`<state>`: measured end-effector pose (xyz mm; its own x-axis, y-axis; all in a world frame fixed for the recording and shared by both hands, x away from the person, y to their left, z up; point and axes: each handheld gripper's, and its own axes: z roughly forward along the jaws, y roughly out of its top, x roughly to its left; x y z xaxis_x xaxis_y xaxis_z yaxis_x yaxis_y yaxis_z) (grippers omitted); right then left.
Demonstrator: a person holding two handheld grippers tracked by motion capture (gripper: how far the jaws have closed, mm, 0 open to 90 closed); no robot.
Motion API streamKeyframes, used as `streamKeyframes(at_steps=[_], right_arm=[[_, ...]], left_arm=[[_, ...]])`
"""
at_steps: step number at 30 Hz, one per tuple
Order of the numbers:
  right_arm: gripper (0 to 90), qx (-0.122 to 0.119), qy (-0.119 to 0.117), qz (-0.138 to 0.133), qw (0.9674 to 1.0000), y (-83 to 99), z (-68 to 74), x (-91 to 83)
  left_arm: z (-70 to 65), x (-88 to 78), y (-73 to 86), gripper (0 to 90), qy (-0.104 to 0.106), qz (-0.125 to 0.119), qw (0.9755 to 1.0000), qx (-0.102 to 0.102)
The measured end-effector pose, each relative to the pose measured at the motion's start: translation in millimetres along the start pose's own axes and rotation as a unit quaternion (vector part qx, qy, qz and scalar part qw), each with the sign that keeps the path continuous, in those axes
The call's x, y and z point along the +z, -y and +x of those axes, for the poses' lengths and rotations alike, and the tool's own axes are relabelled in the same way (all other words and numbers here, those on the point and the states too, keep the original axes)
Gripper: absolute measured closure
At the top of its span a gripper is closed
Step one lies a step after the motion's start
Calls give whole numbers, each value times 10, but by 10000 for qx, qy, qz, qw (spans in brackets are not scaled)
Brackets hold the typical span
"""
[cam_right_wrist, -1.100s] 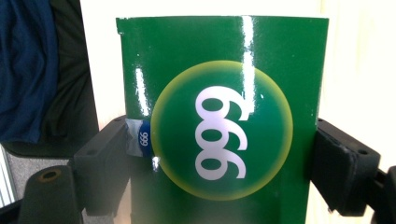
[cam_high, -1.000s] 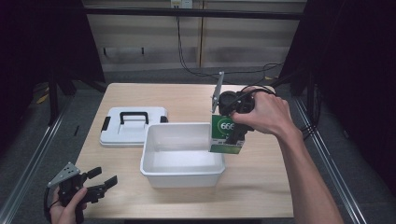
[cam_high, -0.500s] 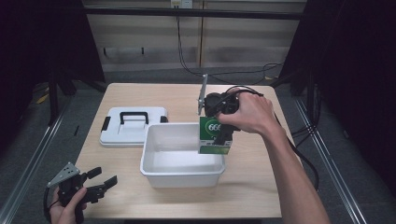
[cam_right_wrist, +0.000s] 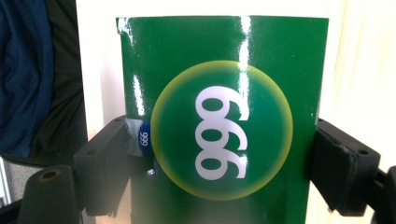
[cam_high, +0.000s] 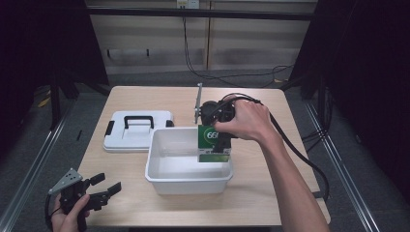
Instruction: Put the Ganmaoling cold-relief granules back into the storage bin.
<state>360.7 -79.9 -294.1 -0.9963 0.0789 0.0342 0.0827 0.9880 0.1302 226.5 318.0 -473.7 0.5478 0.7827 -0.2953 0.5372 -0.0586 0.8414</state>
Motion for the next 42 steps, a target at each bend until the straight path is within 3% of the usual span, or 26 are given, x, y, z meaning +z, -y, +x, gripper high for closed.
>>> streamKeyframes(at_steps=[13,22,26,30,35,42], right_arm=[[160,-59,-36,108,9999,-98,-15,192],[160,-40,-129,121,9998,-25,-70,394],[160,89,-148,156,9997,15,-85,445],[160,46,-181,99,9998,41,-102,521],[159,-20,-163,246,9996,11,-92,616],[158,9,-204,74,9998,72,-123,767]], left_arm=[[-8,-6,-4,161,9,-11,10000,28],[-5,-5,-3,161,13,-9,10000,15],[-7,-7,-2,161,8,-18,10000,-23],[-4,-6,-3,161,12,-14,10000,-4],[-2,-13,-4,161,11,-35,10000,1],[-1,-9,-4,161,15,-36,10000,-25]])
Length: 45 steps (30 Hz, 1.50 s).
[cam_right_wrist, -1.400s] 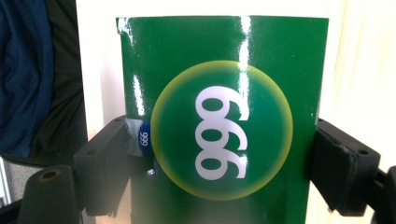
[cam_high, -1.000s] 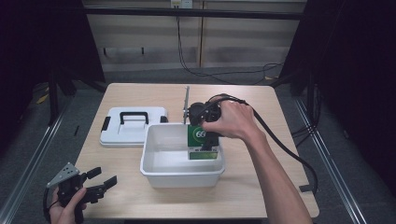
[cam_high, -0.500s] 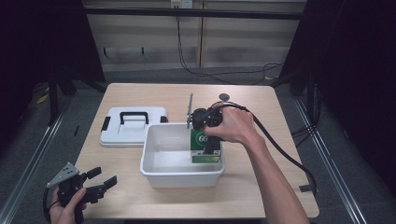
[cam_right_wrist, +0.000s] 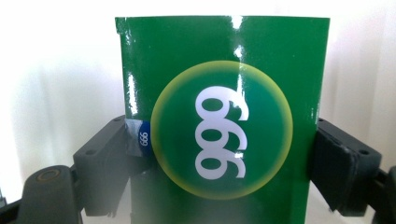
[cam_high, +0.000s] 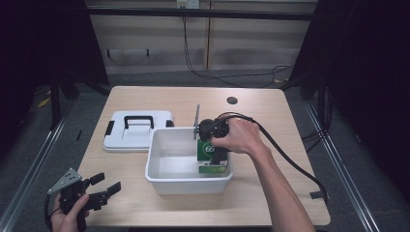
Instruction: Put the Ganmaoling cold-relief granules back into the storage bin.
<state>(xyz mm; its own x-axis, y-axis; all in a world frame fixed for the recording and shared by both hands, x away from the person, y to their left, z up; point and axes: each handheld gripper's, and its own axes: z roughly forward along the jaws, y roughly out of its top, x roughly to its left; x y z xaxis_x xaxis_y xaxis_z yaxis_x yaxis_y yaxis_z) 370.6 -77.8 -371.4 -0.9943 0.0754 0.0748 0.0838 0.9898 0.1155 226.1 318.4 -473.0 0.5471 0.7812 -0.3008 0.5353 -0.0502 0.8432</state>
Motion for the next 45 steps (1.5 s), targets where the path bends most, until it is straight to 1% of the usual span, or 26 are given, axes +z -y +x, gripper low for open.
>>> streamKeyframes(at_steps=[1,2,3,4,5,7,10,11,14,21,23,25,29,31,32,36,38,40,41,45], right_arm=[[158,34,-8,2,10000,8,6,27],[158,-23,-5,-6,10000,14,1,51],[158,63,-18,28,10000,13,16,64],[158,-5,-14,-3,10000,15,5,84],[158,-23,-16,-24,10000,19,-2,98],[157,7,-44,23,10000,13,-5,122],[157,10,-57,37,10000,6,-22,170],[157,60,-60,63,9999,5,-17,176],[156,83,-65,101,9999,6,-24,232],[155,45,-37,98,9999,12,-33,295],[154,90,-47,136,9999,8,-33,306],[153,149,-51,105,9998,7,-37,325],[152,116,-3,125,9999,4,-39,332],[150,111,14,181,9998,2,-30,336],[149,62,50,188,9998,1,-30,340],[142,71,157,307,9994,-8,-5,357],[141,29,209,305,9993,-9,-3,365],[141,24,213,304,9993,-8,-2,365],[140,29,225,339,9992,-12,5,363],[138,-1,226,336,9992,-8,3,364]], left_arm=[[0,1,0,161,-8,4,10000,0],[-2,1,0,161,-8,3,10000,1],[-1,-1,-2,161,-6,8,10000,35],[-5,0,-2,161,-13,7,10000,20],[-5,0,-2,161,-21,20,10000,38],[-6,2,0,161,-37,16,10000,2],[-2,1,-1,161,-39,4,10000,6],[-2,3,-1,161,-31,9,10000,6],[-1,4,0,162,-32,30,10000,25],[1,7,0,161,-31,37,10000,13],[3,16,2,161,-19,44,10000,-17],[1,18,3,161,-4,40,10000,-17],[4,11,3,161,-27,34,10000,-9],[3,11,2,162,-22,37,10000,-7],[2,10,2,162,-23,35,10000,1],[0,13,2,161,-20,38,10000,-2],[2,14,2,161,1,45,10000,11],[-1,16,1,162,0,53,10000,38],[-5,15,1,162,8,58,10000,29],[-1,12,2,162,-7,38,10000,13]])
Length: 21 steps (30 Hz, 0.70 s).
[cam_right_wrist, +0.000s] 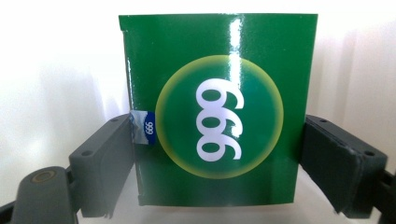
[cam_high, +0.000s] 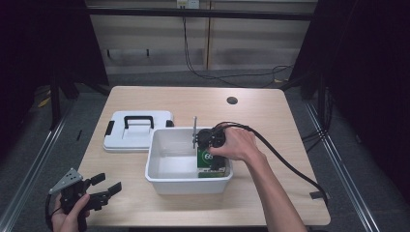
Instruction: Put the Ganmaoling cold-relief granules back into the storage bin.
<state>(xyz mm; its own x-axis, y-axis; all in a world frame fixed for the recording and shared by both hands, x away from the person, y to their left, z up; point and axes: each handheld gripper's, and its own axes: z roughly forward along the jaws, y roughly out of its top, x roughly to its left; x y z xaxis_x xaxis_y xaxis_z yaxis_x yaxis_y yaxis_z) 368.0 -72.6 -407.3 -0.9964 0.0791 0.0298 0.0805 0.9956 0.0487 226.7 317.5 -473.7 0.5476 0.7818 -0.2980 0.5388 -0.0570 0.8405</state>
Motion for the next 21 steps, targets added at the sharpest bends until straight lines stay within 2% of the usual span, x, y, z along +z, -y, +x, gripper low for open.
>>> streamKeyframes(at_steps=[8,13,14,15,17,19,21], right_arm=[[133,133,-103,-59,9998,19,-17,-49],[125,68,-90,-129,9999,32,-22,-75],[126,-19,-52,-157,9999,35,-28,-81],[122,52,-34,-167,9998,36,-15,-92],[122,-2,-25,-202,9998,45,-19,-95],[119,48,45,-263,9996,47,-8,-112],[119,21,11,-332,9994,52,-13,-133]], left_arm=[[3,4,0,162,2,5,10000,-12],[2,1,-1,162,9,-2,10000,-18],[4,3,0,162,10,3,10000,-20],[4,4,1,162,14,13,10000,-17],[3,0,0,162,0,6,10000,-2],[7,-2,0,162,-12,14,10000,-1],[7,0,1,162,-22,17,10000,-4]])
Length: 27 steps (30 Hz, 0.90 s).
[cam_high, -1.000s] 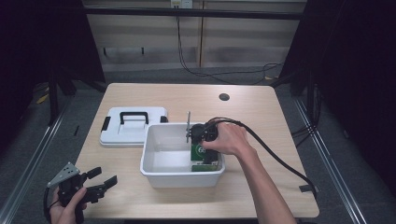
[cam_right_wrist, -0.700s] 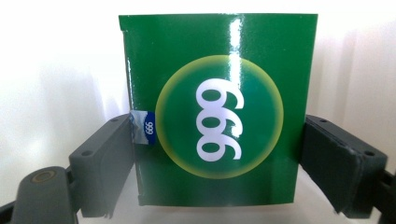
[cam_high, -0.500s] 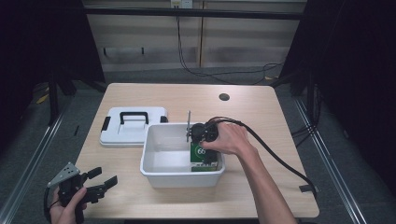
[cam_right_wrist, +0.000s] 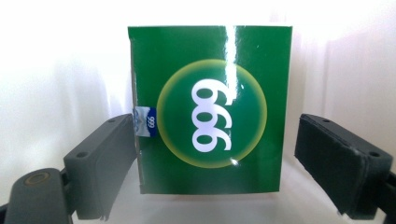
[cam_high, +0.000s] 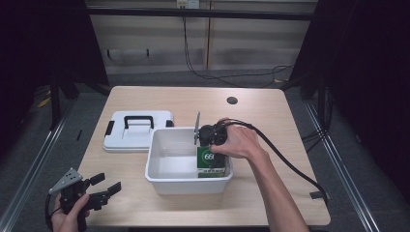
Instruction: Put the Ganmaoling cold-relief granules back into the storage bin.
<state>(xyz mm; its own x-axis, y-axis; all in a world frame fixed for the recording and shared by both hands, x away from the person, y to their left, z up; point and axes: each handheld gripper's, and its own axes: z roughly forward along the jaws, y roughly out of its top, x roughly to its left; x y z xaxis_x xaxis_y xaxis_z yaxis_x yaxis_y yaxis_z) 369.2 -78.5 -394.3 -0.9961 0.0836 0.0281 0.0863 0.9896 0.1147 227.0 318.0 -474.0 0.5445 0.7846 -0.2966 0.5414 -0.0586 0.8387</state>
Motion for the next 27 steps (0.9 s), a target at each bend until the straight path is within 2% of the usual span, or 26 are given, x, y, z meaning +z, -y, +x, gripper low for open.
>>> streamKeyframes(at_steps=[1,3,4,8,10,13,18,19,21,22,23,25,27], right_arm=[[117,21,54,-42,10000,6,4,-11],[124,24,-26,-101,9999,22,1,-25],[122,46,29,-62,10000,35,-4,-41],[126,146,17,-306,9994,79,9,-89],[130,192,-128,-344,9991,102,1,-108],[130,237,-58,-436,9987,129,-7,-142],[130,357,33,-791,9962,186,12,-223],[130,316,48,-897,9955,195,9,-225],[134,452,54,-926,9947,213,37,-243],[136,400,149,-1025,9938,216,41,-237],[136,399,198,-1002,9940,214,62,-238],[147,391,236,-989,9941,212,97,-244],[153,344,257,-1125,9927,221,123,-259]], left_arm=[[-1,1,0,162,-9,3,10000,13],[-3,2,1,162,-29,10,10000,16],[-4,1,0,162,-31,10,10000,17],[-2,-1,0,162,-40,33,10000,25],[-2,3,-1,162,-18,57,10000,44],[-6,2,0,162,-35,39,10000,22],[-4,0,-1,162,-55,40,10000,32],[-4,1,0,162,-51,43,10000,29],[-8,2,1,162,-47,40,10000,27],[-10,1,2,162,-51,47,10000,20],[-8,1,2,162,-43,53,10000,24],[-6,2,4,162,-71,45,10000,13],[-5,4,3,162,-61,40,10000,10]])
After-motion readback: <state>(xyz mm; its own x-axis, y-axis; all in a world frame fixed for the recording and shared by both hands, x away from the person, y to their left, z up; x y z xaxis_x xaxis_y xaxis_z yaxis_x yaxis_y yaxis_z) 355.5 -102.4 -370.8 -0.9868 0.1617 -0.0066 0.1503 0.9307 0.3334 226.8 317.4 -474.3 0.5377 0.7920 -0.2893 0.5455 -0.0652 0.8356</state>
